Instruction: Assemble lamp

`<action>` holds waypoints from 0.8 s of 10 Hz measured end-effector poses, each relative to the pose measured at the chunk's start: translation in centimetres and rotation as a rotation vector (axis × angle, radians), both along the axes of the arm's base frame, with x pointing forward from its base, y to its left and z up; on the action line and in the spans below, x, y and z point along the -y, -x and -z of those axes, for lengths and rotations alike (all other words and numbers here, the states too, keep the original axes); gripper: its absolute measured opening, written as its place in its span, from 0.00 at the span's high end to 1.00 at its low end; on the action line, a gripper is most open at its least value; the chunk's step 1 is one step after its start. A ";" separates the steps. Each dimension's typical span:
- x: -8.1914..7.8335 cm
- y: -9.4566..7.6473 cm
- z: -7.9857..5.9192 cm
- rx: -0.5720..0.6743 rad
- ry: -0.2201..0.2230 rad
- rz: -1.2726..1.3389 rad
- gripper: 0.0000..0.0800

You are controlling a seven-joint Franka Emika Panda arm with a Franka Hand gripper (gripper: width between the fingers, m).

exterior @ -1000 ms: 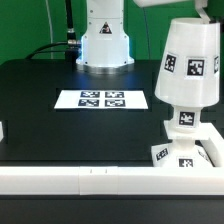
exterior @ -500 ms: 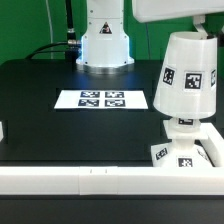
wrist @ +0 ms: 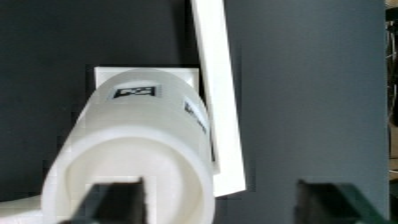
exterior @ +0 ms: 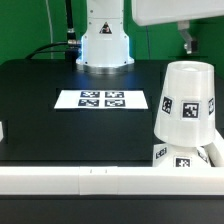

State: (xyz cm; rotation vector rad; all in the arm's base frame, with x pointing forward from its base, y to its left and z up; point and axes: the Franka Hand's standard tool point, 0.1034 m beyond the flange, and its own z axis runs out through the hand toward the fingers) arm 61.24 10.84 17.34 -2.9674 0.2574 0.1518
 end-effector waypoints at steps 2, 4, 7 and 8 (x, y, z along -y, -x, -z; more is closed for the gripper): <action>0.0 0.2 -0.3 -0.006 0.000 0.010 0.16; -0.7 0.6 -1.7 -0.015 0.005 0.055 0.13; -0.5 0.6 -1.3 -0.015 0.004 0.049 0.13; -0.5 0.6 -1.3 -0.015 0.004 0.049 0.13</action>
Offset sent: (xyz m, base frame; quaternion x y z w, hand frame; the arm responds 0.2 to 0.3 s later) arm -0.0252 0.0009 0.0268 -0.0638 -0.0188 0.0720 0.9952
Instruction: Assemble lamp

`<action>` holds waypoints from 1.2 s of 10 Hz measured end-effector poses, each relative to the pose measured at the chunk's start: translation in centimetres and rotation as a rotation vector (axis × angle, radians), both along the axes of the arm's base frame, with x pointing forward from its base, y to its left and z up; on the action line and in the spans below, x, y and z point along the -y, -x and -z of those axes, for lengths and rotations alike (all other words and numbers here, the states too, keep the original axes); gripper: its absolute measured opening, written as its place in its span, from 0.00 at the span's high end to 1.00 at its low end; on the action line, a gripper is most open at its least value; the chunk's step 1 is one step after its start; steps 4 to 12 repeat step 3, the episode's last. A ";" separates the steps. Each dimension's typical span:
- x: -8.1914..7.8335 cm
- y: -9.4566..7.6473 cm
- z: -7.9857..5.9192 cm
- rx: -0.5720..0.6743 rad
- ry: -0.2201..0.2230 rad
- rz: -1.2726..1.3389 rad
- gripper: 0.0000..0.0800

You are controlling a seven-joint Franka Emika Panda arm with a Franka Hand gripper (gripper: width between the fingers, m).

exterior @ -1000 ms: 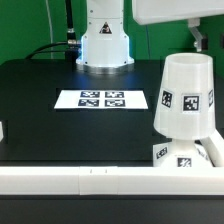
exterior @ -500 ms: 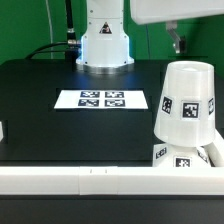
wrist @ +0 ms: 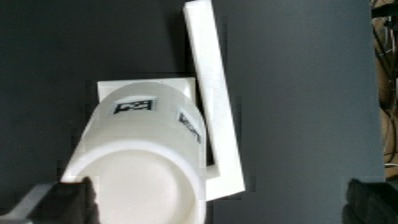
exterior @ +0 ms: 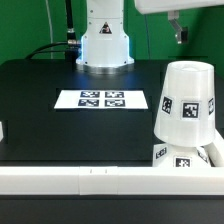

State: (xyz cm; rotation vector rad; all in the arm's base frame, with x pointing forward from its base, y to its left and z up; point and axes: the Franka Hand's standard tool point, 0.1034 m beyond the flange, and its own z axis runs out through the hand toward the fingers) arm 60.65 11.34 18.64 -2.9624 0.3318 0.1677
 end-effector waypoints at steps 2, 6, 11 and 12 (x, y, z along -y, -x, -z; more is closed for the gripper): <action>0.0 0.0 0.0 0.000 0.000 0.000 0.13; 0.0 0.0 0.0 0.000 0.000 0.000 0.13; 0.0 0.0 0.0 0.000 0.000 0.000 0.13; 0.0 0.0 0.0 0.000 0.000 0.000 0.13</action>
Offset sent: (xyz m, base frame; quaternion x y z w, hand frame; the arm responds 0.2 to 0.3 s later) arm 0.0000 0.0000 0.0000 0.0000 0.0000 0.0000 1.0000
